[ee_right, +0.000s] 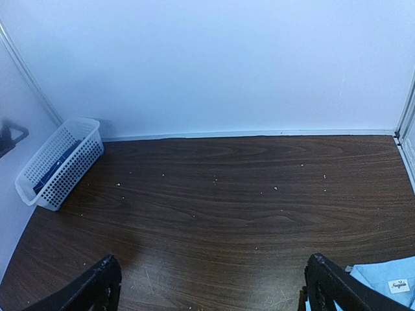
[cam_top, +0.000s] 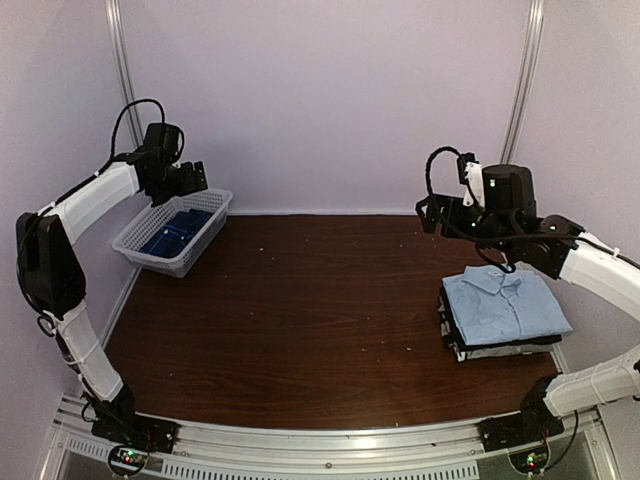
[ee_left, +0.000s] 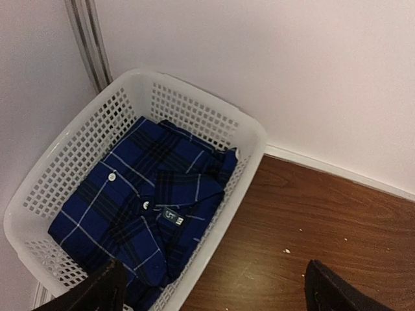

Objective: Fold and stack the long sleeve shirts
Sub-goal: Pick up the crumpled shirt from the bin.

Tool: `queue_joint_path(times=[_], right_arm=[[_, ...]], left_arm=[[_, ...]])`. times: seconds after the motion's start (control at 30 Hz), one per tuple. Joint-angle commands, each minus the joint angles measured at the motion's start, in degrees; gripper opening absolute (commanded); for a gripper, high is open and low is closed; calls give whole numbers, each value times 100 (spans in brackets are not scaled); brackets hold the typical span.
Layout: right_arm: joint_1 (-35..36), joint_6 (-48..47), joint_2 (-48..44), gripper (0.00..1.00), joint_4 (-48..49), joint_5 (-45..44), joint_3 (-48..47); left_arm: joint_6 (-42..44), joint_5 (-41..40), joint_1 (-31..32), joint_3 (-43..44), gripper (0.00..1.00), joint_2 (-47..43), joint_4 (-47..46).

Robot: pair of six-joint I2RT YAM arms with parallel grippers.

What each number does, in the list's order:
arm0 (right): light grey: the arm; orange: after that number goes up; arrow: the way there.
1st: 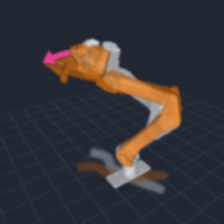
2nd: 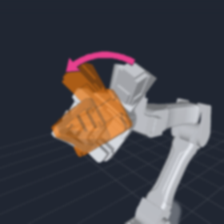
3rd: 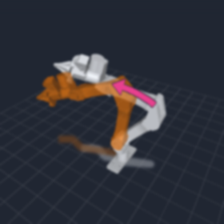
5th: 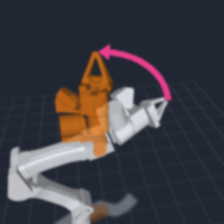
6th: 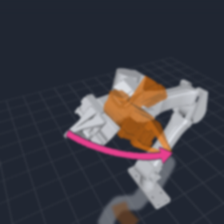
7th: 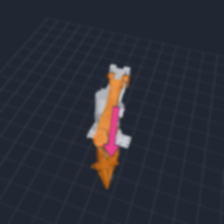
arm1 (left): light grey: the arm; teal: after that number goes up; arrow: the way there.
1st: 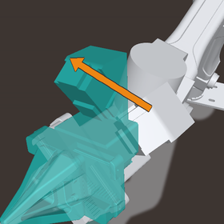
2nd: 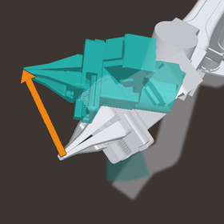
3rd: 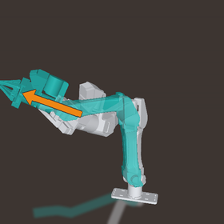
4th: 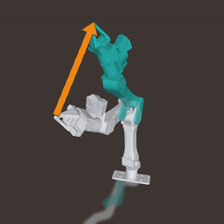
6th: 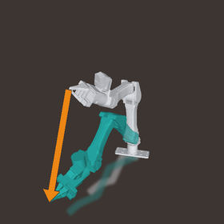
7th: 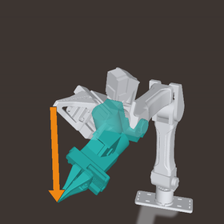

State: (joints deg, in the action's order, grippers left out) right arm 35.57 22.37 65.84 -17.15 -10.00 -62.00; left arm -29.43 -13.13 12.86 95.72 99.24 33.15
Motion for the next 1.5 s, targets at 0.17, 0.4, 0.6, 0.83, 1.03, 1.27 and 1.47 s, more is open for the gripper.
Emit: queue_joint_path(times=[0.17,0.4,0.6,0.83,1.03,1.27,1.47], right_arm=[[-33,-249,-242,100,-178,200,-190],[-33,-251,-365,100,-203,415,-148],[-33,-184,-396,100,-205,590,-145],[-33,-146,-445,100,-265,698,-148],[-33,-128,-501,100,-323,719,-172],[-36,-128,-502,100,-362,771,-234],[-33,-128,-465,100,-301,840,-208]], left_arm=[[121,22,-914,841,98,1729,191],[112,245,-1233,1633,98,2956,471],[193,250,-1389,2250,92,3679,772],[192,505,-1470,2367,64,4032,779],[272,589,-1491,2395,20,4114,756],[520,468,-1498,2743,0,3701,737],[531,283,-1489,2822,0,2831,599]])
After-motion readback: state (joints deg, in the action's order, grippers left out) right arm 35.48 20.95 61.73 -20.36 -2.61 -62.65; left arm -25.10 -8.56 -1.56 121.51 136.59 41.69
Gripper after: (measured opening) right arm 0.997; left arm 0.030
